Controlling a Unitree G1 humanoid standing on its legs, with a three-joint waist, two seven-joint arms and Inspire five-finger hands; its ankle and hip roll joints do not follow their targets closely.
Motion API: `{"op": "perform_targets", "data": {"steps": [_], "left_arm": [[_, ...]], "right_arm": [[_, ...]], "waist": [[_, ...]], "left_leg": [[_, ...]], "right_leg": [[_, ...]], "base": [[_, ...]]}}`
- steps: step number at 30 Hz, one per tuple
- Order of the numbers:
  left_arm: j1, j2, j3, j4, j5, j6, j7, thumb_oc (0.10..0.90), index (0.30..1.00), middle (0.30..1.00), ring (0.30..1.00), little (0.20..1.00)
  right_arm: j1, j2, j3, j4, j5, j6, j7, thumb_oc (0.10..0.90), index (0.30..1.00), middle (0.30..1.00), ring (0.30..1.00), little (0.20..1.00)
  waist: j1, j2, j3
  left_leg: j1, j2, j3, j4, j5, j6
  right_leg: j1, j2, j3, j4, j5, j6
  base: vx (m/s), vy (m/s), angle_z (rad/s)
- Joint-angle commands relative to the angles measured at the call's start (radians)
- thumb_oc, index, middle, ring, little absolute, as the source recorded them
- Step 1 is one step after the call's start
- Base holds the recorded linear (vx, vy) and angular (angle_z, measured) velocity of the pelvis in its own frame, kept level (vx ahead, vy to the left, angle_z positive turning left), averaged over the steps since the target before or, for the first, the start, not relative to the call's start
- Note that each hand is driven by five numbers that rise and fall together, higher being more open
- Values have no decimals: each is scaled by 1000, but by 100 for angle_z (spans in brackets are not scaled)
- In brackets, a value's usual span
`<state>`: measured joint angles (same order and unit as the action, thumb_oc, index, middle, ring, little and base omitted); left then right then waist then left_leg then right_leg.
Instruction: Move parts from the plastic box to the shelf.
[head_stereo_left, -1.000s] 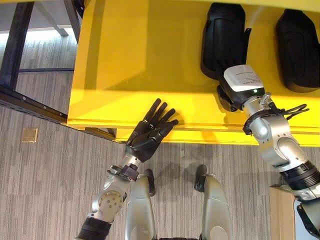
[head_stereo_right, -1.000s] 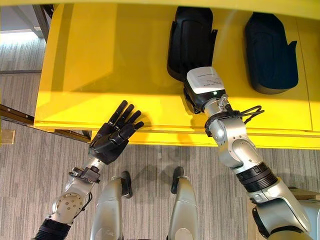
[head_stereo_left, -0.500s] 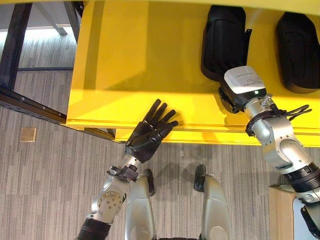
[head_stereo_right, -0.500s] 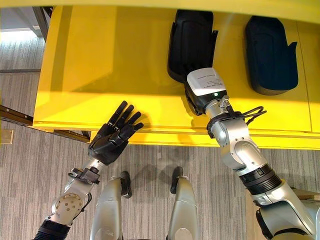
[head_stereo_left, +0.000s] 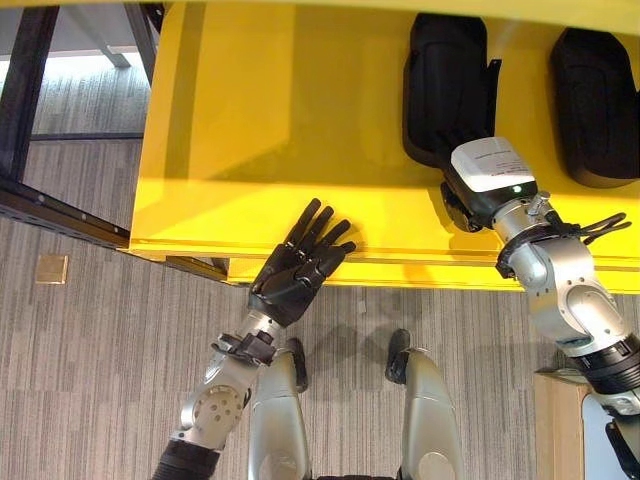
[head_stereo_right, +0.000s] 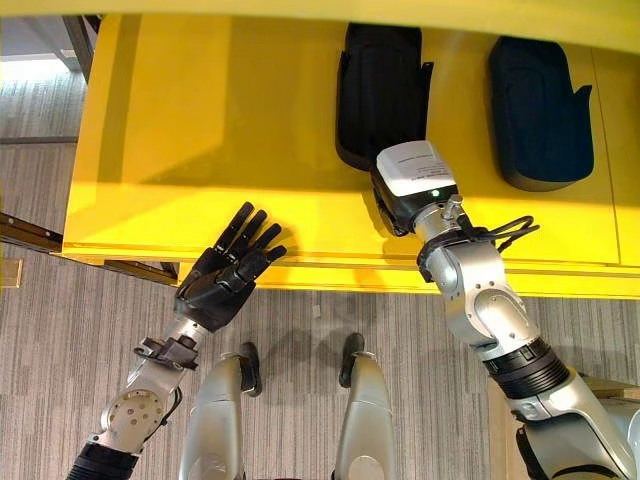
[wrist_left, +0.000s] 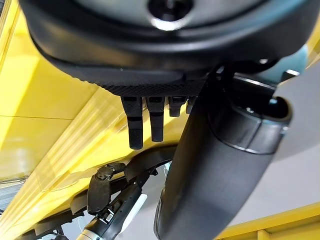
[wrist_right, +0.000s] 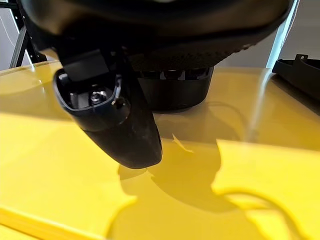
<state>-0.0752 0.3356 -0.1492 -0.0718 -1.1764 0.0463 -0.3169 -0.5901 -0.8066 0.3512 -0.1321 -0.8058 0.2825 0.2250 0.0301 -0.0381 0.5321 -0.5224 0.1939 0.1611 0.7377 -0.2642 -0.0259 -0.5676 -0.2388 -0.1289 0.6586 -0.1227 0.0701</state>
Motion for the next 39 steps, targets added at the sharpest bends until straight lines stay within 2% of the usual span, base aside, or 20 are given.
{"op": "perform_targets", "data": {"steps": [1, 14, 16, 23, 26, 32, 39], "left_arm": [[31, 26, 69, -103, -30, -16, 3, 900, 1000, 1000, 1000, 1000], [45, 32, 77, -111, -36, -18, 1, 900, 1000, 1000, 1000, 1000], [45, 33, 77, -115, -38, -18, 7, 900, 1000, 1000, 1000, 1000], [49, 32, 69, -116, -37, -23, 4, 900, 1000, 1000, 1000, 1000], [47, 32, 67, -117, -43, -21, 7, 900, 1000, 1000, 1000, 1000], [38, 24, 58, -98, -48, -22, -5, 900, 1000, 1000, 1000, 1000], [38, 16, 54, -95, -47, -16, -9, 900, 1000, 1000, 1000, 1000]], "right_arm": [[34, -75, -39, -67, -35, -17, 42, 900, 1000, 1000, 1000, 1000], [57, -70, -47, -136, -5, -32, 54, 900, 1000, 1000, 1000, 1000], [66, -67, -53, -153, -16, -49, 30, 900, 1000, 1000, 1000, 1000], [64, -62, -51, -168, -8, -44, 33, 900, 1000, 1000, 1000, 1000], [58, -55, -47, -164, -12, -46, -1, 900, 1000, 1000, 1000, 1000], [25, -36, -53, -102, 22, -58, -157, 900, 1000, 1000, 1000, 1000], [-1, -29, -72, -37, -2, -53, -206, 900, 1000, 1000, 1000, 1000]], "waist": [[-1, -5, -12], [-3, -8, -13], [-5, -8, -13], [-4, -7, -13], [-3, -4, -12], [1, 3, -13], [7, 10, -13]], "left_leg": [[73, -23, -17, -61, -4, 38], [74, -22, -14, -58, -8, 40], [72, -22, -13, -55, -10, 41], [71, -24, -14, -52, -12, 43], [68, -26, -15, -49, -14, 43], [69, -32, -20, -45, -13, 43], [69, -36, -25, -42, -12, 41]], "right_leg": [[83, 50, -13, 160, -175, -32], [84, 54, -9, 157, -174, -32], [83, 55, -8, 160, -175, -32], [81, 56, -6, 159, -174, -32], [80, 55, -5, 160, -175, -32], [80, 52, -5, 163, -176, -34], [80, 44, -9, 170, -179, -36]], "base": [[0, 0, 0], [2, 1, -1], [0, 0, 0], [0, 0, 0], [0, 0, 0], [0, 0, 0], [0, 0, 0]]}}
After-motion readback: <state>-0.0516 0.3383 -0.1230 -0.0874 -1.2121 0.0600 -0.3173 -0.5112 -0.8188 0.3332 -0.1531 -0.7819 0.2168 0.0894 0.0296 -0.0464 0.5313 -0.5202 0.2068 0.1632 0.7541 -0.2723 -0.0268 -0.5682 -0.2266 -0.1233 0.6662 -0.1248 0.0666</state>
